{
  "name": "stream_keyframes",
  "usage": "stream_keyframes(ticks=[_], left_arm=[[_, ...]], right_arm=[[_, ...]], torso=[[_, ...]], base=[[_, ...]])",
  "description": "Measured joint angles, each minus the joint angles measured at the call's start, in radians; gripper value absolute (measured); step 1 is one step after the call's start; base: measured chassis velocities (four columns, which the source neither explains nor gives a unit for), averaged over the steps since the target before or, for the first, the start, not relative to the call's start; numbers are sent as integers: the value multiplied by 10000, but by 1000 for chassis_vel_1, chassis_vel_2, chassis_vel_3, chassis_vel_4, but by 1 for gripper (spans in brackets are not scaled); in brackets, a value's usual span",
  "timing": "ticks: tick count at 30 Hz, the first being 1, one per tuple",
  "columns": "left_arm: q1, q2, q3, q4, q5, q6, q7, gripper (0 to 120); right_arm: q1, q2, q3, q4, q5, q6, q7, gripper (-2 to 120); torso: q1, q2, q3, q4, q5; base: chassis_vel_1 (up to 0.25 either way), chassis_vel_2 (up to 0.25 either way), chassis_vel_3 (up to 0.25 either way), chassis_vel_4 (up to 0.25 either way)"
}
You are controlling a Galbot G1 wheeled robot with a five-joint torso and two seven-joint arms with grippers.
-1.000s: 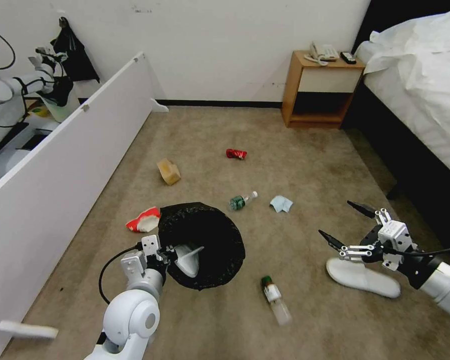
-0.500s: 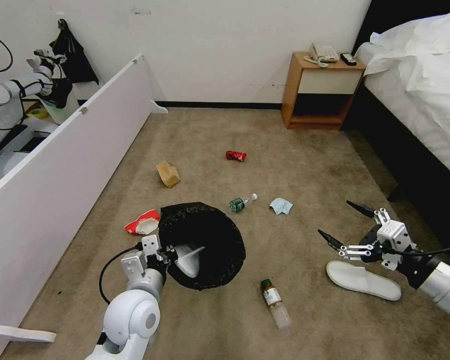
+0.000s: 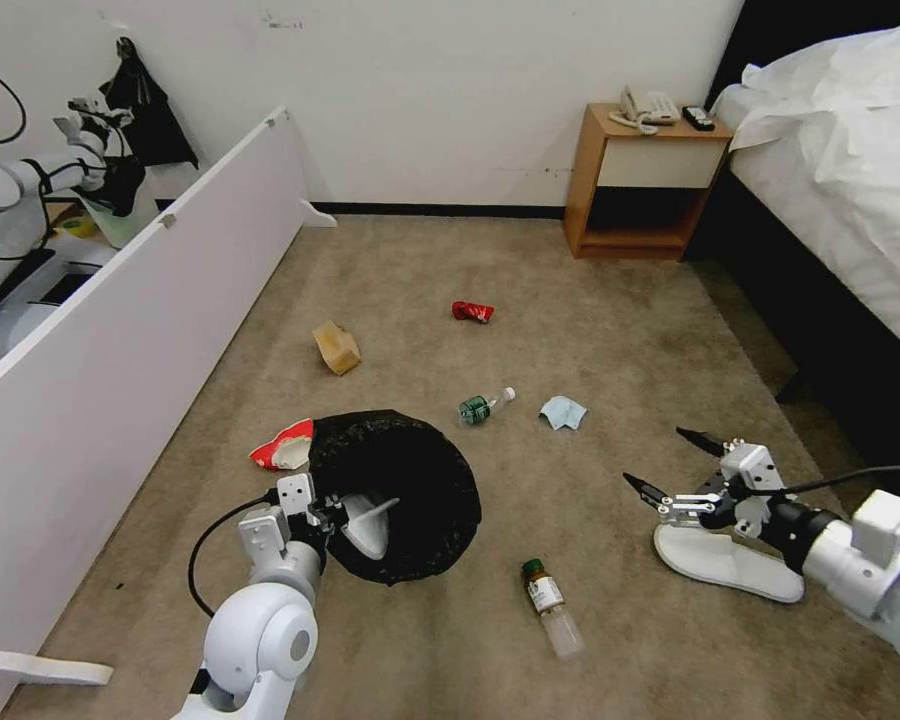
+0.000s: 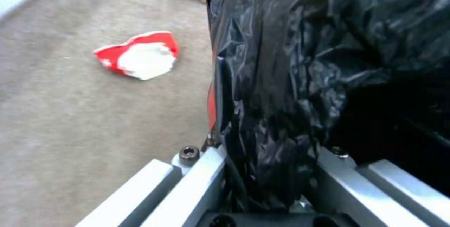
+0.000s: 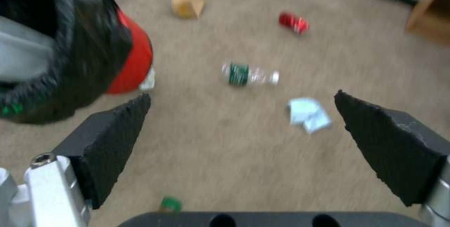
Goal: Pick up the trash bin, then pick up the garbage from the floor and place it into the trash bin.
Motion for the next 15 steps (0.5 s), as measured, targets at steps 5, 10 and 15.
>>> stream_keyframes(ticks=[5,10,15], left_arm=[[66,63,-412,100,187,-74,-180,0],[39,170,-686,104,98,-256,-202,0],[8,266,-909,113,-68,-374,-273,0]], right_arm=[[1293,-598,-2018,-555,1206,-384,1126,100],[3161,-464,-4162,-930,2210,-879,2122,100],[5693,53,-6875,-1488,3787,-1845,3315,100]], torso=[[0,1,1,2,0],[0,1,1,2,0],[0,1,1,-2,1]], base=[[0,0,0,0],[0,0,0,0],[0,0,0,0]])
